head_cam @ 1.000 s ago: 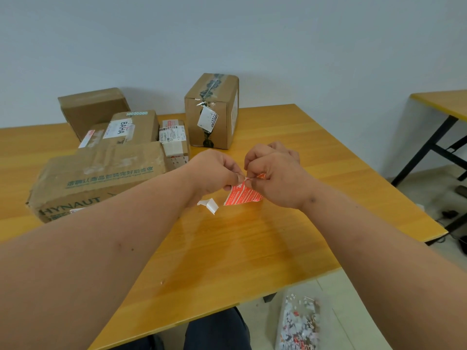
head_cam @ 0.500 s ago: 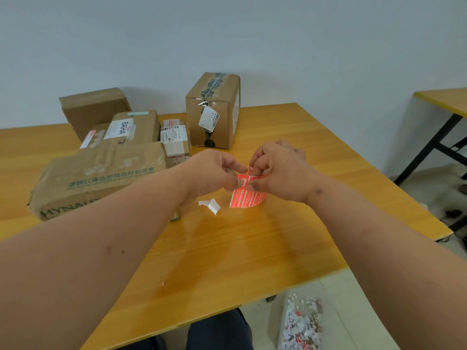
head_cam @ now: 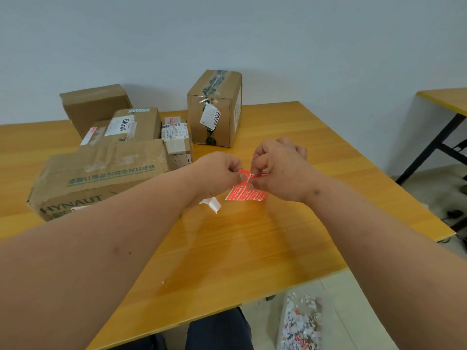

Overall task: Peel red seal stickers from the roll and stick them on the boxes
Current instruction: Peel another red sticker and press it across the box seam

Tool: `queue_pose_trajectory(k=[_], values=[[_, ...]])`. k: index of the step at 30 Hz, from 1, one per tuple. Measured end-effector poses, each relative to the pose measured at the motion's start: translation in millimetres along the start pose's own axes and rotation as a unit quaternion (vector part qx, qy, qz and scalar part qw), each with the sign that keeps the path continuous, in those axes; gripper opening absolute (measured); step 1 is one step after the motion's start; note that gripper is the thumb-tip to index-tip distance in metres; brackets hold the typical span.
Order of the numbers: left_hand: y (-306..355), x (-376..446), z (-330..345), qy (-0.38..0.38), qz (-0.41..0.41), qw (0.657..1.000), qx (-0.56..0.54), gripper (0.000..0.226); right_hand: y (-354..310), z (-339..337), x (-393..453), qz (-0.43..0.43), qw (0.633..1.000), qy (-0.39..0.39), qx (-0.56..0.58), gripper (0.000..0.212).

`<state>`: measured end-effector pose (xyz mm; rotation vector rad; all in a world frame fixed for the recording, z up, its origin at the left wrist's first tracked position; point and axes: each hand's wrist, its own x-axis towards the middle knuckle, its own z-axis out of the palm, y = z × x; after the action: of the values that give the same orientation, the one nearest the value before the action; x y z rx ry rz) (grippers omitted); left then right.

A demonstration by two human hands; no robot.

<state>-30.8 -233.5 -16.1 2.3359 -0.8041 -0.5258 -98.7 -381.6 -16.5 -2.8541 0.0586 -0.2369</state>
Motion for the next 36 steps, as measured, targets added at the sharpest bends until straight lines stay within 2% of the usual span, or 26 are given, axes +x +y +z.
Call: queue_pose_trajectory(k=[6,12,17,30,34,36], values=[[-3.0,1.0,-0.2,-0.003,-0.029,0.999,-0.034,0.019,-1.4,2.4,-0.5,-0.001,1.0,0.007,0.002,0.015],[-4.7,-0.8,-6.1,0.003,-0.009,0.996,-0.089,0.024,0.1,2.6,3.2,0.022,0.999,-0.016,-0.02,0.018],[-5.0,-3.7,-7.9,-0.004,-0.009,0.998,-0.062,0.018,0.2,0.8,3.6,0.017,1.0,-0.013,-0.019,0.016],[-3.1,-1.7,-5.1,0.014,-0.028,0.994,-0.105,0.018,-2.7,-0.4,3.0,0.0,1.0,0.0,-0.03,0.03],[-5.0,-1.5,-6.0,0.013,-0.043,0.99,-0.137,0.02,-3.7,-0.8,2.8,-0.003,1.0,0.005,-0.026,0.018],[-3.8,-1.7,-5.9,0.013,-0.038,0.989,-0.14,0.02,-3.3,-1.6,3.9,0.009,1.0,-0.006,-0.026,0.018]])
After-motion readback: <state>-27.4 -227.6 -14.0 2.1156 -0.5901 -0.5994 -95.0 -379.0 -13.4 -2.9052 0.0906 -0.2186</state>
